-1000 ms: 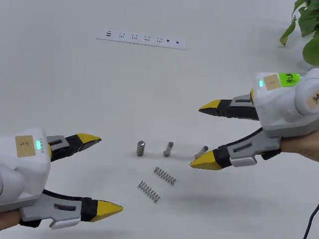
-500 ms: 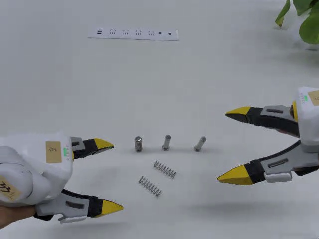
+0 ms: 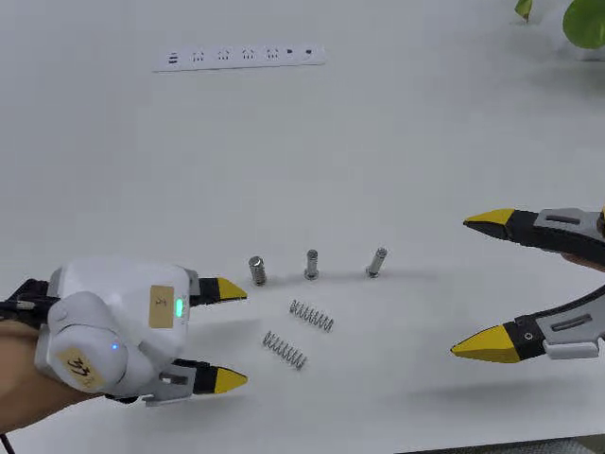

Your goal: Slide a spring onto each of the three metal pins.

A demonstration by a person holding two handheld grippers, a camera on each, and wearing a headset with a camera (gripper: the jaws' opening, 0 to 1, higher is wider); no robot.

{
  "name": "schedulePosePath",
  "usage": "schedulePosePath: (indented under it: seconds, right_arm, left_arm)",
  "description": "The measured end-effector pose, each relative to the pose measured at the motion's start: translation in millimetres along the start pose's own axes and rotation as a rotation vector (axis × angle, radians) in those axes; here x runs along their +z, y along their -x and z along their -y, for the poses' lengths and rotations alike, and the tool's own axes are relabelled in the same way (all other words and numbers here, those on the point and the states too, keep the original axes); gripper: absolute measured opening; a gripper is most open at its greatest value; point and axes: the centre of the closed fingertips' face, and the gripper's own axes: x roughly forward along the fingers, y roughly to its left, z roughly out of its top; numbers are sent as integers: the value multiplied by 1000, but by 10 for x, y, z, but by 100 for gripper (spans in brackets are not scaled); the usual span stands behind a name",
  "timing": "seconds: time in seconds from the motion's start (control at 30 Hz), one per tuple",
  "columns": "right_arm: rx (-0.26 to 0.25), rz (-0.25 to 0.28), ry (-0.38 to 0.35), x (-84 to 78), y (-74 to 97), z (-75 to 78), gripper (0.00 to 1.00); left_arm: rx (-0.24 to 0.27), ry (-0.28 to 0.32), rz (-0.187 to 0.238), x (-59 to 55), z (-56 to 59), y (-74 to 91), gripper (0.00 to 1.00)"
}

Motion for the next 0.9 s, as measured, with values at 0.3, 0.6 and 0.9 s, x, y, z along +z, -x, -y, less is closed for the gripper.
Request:
schedulePosePath:
  seconds: [0.3, 0.6, 0.9]
  right_arm:
    - [-37, 25, -22, -49, 87, 58, 87]
    - [-44, 17, -27, -135, 146, 61, 87]
    - [-58, 23, -35, -166, 177, 51, 85]
  left_arm:
    - [-61, -73, -33, -22, 25, -232, 31]
    - [-120, -140, -79, -83, 90, -405, 28]
    - [-137, -189, -128, -184, 81, -497, 22]
